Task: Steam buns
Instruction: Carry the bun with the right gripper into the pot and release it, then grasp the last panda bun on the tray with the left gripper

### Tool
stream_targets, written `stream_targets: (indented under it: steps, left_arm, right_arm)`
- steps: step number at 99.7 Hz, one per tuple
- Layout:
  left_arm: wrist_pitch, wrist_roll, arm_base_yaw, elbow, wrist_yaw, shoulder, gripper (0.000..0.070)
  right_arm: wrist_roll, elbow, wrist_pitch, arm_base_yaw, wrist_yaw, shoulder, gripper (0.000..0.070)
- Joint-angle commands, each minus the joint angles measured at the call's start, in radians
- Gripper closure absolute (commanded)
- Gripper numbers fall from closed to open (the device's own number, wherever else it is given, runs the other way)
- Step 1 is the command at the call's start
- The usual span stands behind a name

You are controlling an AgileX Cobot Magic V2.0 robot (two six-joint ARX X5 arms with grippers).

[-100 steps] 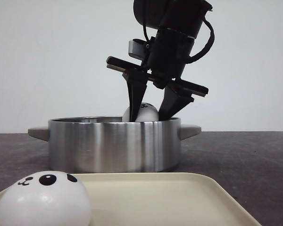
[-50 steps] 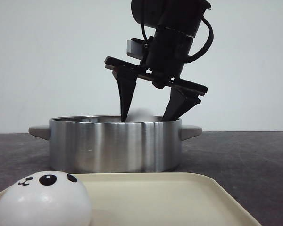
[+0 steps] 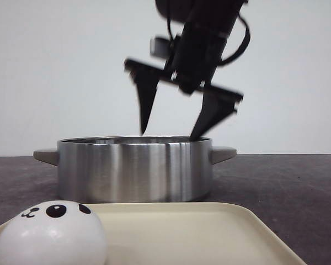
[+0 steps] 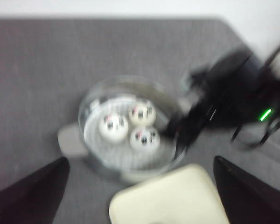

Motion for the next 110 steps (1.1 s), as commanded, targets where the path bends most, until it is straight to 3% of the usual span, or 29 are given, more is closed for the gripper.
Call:
stream_targets:
  steps: [1,8,17,37,52,77,110]
  left_arm:
    - [-0.004,-0.031,-0.023,-0.025,0.015,0.007,0.0104]
    - [-0.004,-0.07,-0.053,-0.085,0.031,0.0,0.0104]
    - [0.016,-0.121,-0.102,-0.179,0.04,-0.011,0.0104]
    - [0.096,-0.218,-0.244,-0.387,0.055,-0.014,0.0104]
    - [0.175,-0.277,-0.378,-0.494,0.06,0.013,0.0104]
    - [0.262,-0.307,-0.527,-0.534,0.037,0.155,0.0104]
    - [0.282,-0.303,-0.539,-0.534,0.011,0.42,0.0104]
  right_arm:
    - [-0.024,0.021,0.03,0.013,0.038,-0.079,0.0541]
    - [-0.049,0.021,0.043,0.021,0.077,-0.17,0.07]
    - [-0.09,0.021,0.058,0.035,0.121,-0.294,0.07]
    - [-0.121,0.021,0.05,0.049,0.132,-0.523,0.07]
    - [-0.129,0.021,0.029,0.049,0.198,-0.622,0.07]
    - [-0.149,0.021,-0.068,0.049,0.224,-0.657,0.07]
    - [-0.145,0.021,-0.091,0.061,0.223,-0.658,0.07]
